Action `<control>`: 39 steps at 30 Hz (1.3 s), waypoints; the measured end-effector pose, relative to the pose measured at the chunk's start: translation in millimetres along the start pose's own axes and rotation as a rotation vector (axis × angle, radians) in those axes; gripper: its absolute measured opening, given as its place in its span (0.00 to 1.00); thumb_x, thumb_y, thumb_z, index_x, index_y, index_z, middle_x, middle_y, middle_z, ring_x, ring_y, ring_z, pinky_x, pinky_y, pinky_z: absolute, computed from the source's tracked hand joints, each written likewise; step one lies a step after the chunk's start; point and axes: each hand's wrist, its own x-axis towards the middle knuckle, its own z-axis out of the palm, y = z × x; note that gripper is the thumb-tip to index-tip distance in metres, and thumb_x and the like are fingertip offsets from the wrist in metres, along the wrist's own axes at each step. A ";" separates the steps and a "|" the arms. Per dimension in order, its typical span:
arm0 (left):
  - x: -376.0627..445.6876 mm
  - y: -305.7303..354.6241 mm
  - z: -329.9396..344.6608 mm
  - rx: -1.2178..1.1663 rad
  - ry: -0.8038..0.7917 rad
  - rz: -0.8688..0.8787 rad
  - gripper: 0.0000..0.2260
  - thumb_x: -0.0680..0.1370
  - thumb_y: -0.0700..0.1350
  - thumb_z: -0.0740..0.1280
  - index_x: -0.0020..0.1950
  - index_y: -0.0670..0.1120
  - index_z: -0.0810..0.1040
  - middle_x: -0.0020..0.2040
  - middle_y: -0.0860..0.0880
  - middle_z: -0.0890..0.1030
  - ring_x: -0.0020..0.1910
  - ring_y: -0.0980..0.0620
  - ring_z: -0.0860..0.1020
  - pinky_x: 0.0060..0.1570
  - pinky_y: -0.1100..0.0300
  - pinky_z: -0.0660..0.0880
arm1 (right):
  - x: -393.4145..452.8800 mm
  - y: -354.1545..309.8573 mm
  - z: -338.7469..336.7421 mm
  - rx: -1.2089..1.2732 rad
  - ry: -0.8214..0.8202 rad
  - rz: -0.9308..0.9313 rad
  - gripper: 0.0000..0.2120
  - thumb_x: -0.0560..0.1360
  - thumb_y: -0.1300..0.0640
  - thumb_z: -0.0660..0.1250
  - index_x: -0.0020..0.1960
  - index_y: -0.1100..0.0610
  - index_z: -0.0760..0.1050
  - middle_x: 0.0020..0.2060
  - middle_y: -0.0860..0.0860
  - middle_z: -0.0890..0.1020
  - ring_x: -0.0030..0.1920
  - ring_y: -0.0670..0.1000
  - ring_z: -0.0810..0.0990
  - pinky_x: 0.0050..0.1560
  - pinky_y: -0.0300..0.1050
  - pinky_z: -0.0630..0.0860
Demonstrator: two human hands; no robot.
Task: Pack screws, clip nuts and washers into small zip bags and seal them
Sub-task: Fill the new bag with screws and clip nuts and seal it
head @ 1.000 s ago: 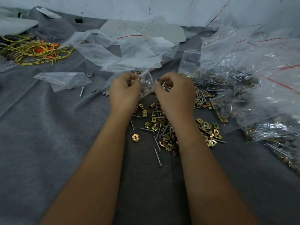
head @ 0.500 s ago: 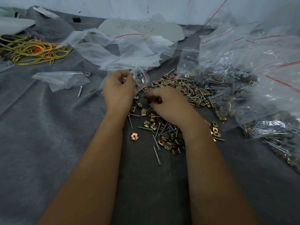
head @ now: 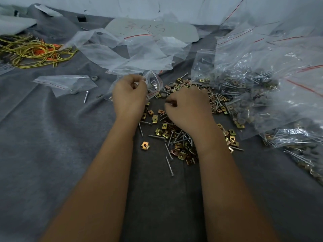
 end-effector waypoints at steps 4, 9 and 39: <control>-0.9 0.7 0.6 0.036 -0.029 0.030 0.07 0.79 0.45 0.66 0.43 0.54 0.78 0.29 0.54 0.74 0.22 0.63 0.69 0.23 0.70 0.64 | 2.7 -10.6 10.4 -0.034 -0.037 -0.046 0.11 0.77 0.50 0.64 0.54 0.51 0.82 0.47 0.51 0.81 0.56 0.56 0.72 0.58 0.52 0.66; -1.4 0.5 -0.1 0.064 -0.037 0.034 0.09 0.79 0.45 0.66 0.40 0.58 0.76 0.29 0.55 0.73 0.23 0.62 0.68 0.24 0.68 0.64 | 3.4 -7.8 13.7 0.041 -0.034 -0.041 0.07 0.76 0.53 0.66 0.50 0.54 0.81 0.49 0.51 0.82 0.55 0.56 0.72 0.57 0.51 0.68; -1.1 2.6 -2.4 -0.045 0.023 -0.022 0.05 0.79 0.41 0.65 0.48 0.48 0.81 0.27 0.53 0.75 0.22 0.61 0.70 0.23 0.67 0.67 | 5.8 11.2 15.1 0.043 -0.018 0.027 0.16 0.79 0.56 0.63 0.66 0.52 0.76 0.62 0.50 0.76 0.65 0.54 0.71 0.65 0.52 0.66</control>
